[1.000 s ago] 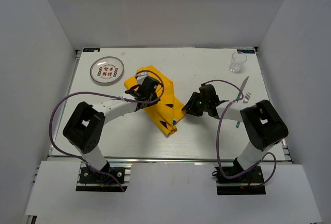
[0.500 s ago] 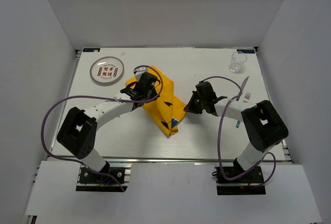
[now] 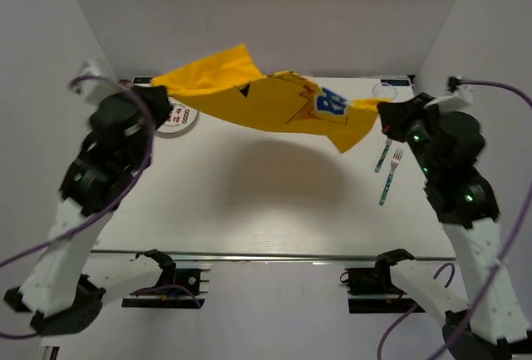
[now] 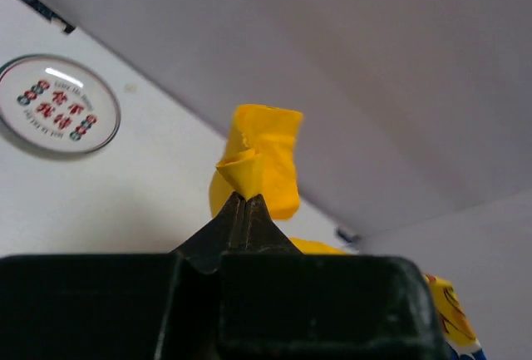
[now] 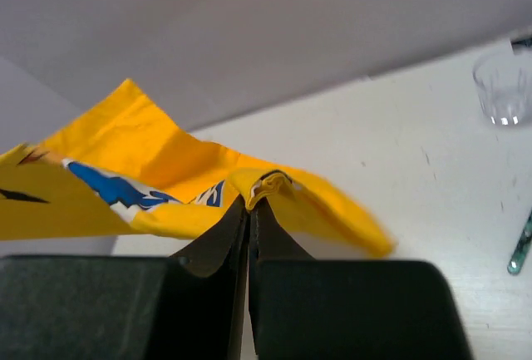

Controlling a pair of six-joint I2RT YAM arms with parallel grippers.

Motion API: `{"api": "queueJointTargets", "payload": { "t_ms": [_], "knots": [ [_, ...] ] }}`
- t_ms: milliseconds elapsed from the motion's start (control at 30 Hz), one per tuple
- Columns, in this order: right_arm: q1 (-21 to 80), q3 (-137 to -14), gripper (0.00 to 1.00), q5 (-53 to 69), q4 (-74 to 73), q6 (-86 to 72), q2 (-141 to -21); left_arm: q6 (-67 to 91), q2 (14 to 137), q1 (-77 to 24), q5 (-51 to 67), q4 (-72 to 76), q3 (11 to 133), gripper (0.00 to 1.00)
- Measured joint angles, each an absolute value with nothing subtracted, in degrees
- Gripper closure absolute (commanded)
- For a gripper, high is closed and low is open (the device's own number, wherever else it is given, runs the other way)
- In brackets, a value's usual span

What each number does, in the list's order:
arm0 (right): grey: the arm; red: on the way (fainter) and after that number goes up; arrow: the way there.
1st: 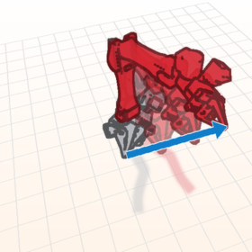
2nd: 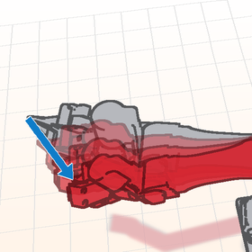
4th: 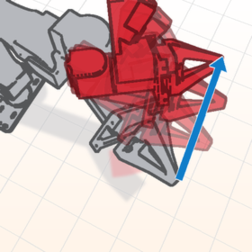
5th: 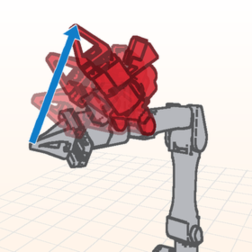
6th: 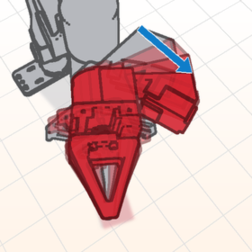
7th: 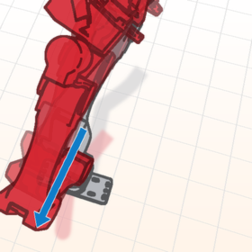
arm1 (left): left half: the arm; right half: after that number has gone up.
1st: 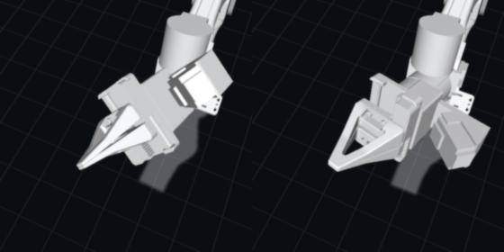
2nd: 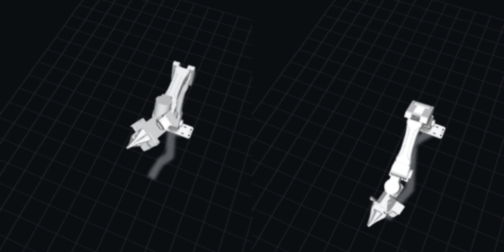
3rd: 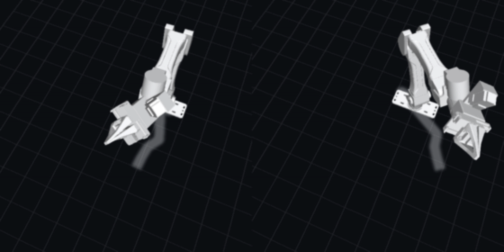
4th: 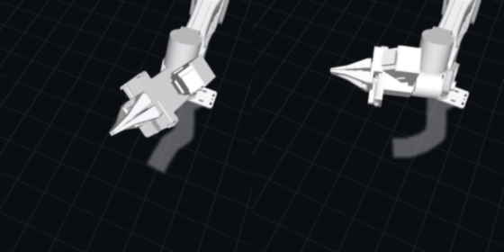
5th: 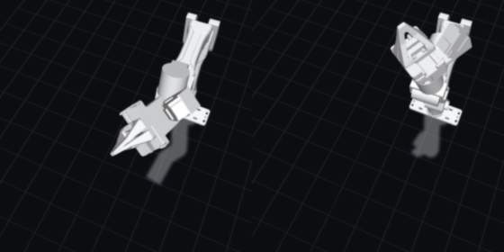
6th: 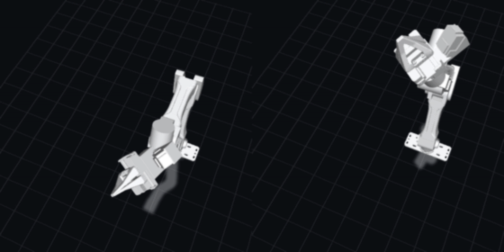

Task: Set the dinner table for one person

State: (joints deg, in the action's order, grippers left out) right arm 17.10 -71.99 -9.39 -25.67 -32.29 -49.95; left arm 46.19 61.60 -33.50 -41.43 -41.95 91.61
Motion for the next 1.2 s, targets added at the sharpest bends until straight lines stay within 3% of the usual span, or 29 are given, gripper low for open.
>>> {"api": "queueJointTargets", "payload": {
  "t_ms": [200,567,633,833,933,1067,1200],
  "knots": [
    [17.4,-81.3,1.00,-7.8,-33.2,-30.5,-44.5,47.2,52.1,-33.6,-36.9,-40.8,89.8,1.00],
    [17.3,-89.9,1.00,-11.5,-44.1,-27.7,-57.3,51.8,64.6,-33.8,-27.2,-41.6,81.1,1.00],
    [17.1,-93.9,1.00,-11.9,-43.7,-27.0,-62.0,51.0,68.3,-33.3,-27.7,-42.2,84.6,1.00],
    [13.3,-111.5,1.00,-9.0,-44.1,-25.1,-81.1,44.2,89.8,-29.8,-27.4,-41.4,113.6,1.00],
    [9.7,-121.9,1.00,-4.7,-44.2,-24.7,-90.1,40.7,97.1,-27.5,-25.2,-38.9,122.3,1.00],
    [4.2,-126.9,1.00,3.0,-42.7,-24.6,-96.0,37.2,98.7,-25.6,-22.2,-36.2,121.7,1.00],
    [0.7,-118.0,1.00,9.3,-37.9,-24.7,-93.0,35.1,93.4,-24.9,-20.5,-28.8,110.4,1.00]
  ]
}}
